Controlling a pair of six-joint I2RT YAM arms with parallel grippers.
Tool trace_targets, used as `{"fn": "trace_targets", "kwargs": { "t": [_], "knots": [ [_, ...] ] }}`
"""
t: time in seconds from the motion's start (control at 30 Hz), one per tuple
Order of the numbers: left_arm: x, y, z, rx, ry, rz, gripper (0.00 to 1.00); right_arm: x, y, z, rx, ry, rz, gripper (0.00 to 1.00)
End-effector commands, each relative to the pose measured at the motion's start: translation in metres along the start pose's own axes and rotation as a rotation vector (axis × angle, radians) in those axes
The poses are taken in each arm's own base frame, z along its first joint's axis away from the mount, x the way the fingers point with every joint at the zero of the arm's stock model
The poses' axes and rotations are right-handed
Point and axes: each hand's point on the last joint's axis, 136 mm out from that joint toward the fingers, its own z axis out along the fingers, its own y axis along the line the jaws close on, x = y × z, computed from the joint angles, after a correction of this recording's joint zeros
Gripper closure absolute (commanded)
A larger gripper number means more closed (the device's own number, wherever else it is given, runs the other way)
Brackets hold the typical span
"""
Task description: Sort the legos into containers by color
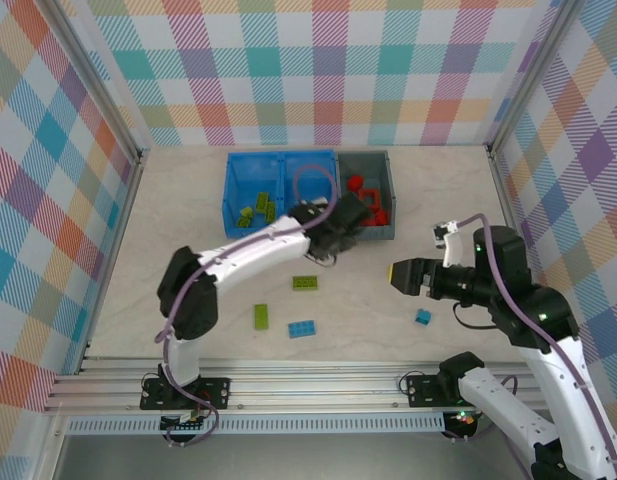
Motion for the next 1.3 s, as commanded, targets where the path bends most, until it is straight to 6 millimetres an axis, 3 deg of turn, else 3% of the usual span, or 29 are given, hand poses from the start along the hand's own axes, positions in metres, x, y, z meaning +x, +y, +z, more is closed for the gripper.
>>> {"fn": "trace_targets", "kwargs": {
  "t": [0.0,0.1,0.33,0.57,0.67,0.83,1.03,1.13,1.27],
  "knots": [
    [-0.048,0.012,0.015,-0.024,-0.021,0.142,0.68,-0.011,0.007,0.022,-0.069,-0.006,-0.014,0.22],
    [-0.084,0.008,0.041,-0.018,-0.036,0.202,0.68,-0.024,0.014,0.037,-0.042,-0.046,-0.108,0.23],
    [-0.142,-0.011,0.094,0.062,-0.032,0.219,0.68,-0.039,0.038,0.095,0.067,-0.097,-0.303,0.27],
    [-0.157,-0.009,0.145,0.066,0.007,0.200,0.58,-0.035,0.046,0.118,0.058,-0.085,-0.304,0.27],
    [-0.156,-0.002,0.153,0.059,0.035,0.183,0.47,-0.028,0.041,0.121,0.066,-0.070,-0.293,0.27],
    [-0.164,-0.016,0.118,0.113,0.013,0.180,0.37,-0.019,0.030,0.121,0.094,-0.049,-0.291,0.26],
    [-0.175,-0.032,0.042,0.188,-0.045,0.173,0.36,0.000,0.003,0.129,0.197,0.034,-0.274,0.26],
    [-0.177,-0.030,-0.007,0.223,-0.099,0.163,0.35,0.017,-0.012,0.130,0.277,0.098,-0.254,0.26],
    [-0.156,-0.006,-0.061,0.263,-0.128,0.149,0.34,0.043,-0.017,0.130,0.319,0.157,-0.273,0.26]
  ]
}}
